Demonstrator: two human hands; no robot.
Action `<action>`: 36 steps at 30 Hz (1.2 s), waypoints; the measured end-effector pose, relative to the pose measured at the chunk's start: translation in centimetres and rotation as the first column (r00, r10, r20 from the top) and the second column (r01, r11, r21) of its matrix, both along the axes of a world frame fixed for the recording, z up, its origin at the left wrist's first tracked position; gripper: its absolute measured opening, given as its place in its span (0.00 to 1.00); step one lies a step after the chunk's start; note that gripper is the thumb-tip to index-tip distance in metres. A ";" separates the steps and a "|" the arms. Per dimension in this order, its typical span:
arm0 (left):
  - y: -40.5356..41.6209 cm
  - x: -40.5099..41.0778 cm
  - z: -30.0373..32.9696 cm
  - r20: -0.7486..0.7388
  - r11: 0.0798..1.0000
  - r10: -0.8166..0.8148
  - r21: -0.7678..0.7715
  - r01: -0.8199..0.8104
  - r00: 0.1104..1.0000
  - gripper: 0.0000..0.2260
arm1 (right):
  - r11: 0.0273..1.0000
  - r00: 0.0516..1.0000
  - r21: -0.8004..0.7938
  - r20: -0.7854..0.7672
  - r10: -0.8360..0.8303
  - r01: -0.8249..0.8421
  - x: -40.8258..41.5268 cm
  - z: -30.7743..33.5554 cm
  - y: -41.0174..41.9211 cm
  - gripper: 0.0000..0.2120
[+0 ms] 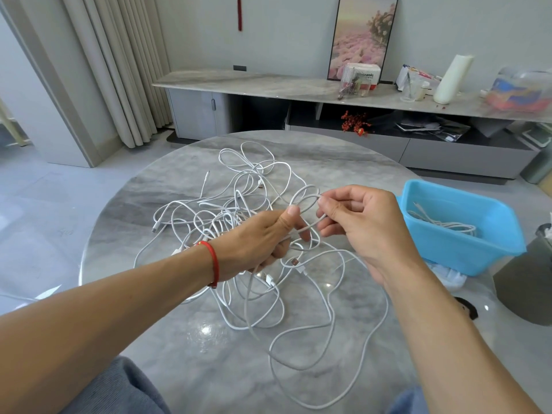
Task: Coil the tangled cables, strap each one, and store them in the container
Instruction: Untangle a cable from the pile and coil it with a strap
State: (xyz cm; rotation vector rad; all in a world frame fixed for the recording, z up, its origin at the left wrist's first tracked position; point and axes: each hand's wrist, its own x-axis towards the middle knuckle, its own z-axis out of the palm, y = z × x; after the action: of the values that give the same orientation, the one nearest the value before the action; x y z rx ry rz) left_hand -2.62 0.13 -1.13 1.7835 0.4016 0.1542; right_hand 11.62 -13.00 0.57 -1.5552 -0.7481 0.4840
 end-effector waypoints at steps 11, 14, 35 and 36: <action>-0.2 -0.2 0.3 -0.100 0.986 -0.100 -0.140 0.086 0.990 0.22 | 0.999 0.987 0.014 0.155 -0.035 0.033 0.2 -0.4 0.1 0.04; -0.3 -0.4 0.3 -0.088 0.984 -0.148 -0.113 0.138 0.985 0.20 | 0.998 0.997 0.010 0.020 0.068 -0.069 0.3 -0.2 -0.1 0.07; -1.3 -0.9 1.6 0.080 0.931 -0.267 -0.235 0.279 0.960 0.18 | 0.862 0.747 0.361 -0.444 0.494 -0.355 0.0 0.3 0.2 0.11; -1.3 -0.9 1.6 0.068 0.919 -0.268 -0.281 0.276 0.961 0.18 | 0.865 0.752 0.357 -0.442 0.489 -0.352 -0.1 0.2 0.2 0.11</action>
State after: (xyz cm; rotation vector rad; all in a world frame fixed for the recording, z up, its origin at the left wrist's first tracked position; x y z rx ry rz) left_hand -3.51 -1.14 0.52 1.5271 0.1423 -0.0739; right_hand 11.54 -12.80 0.82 -0.9304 -0.6985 1.0637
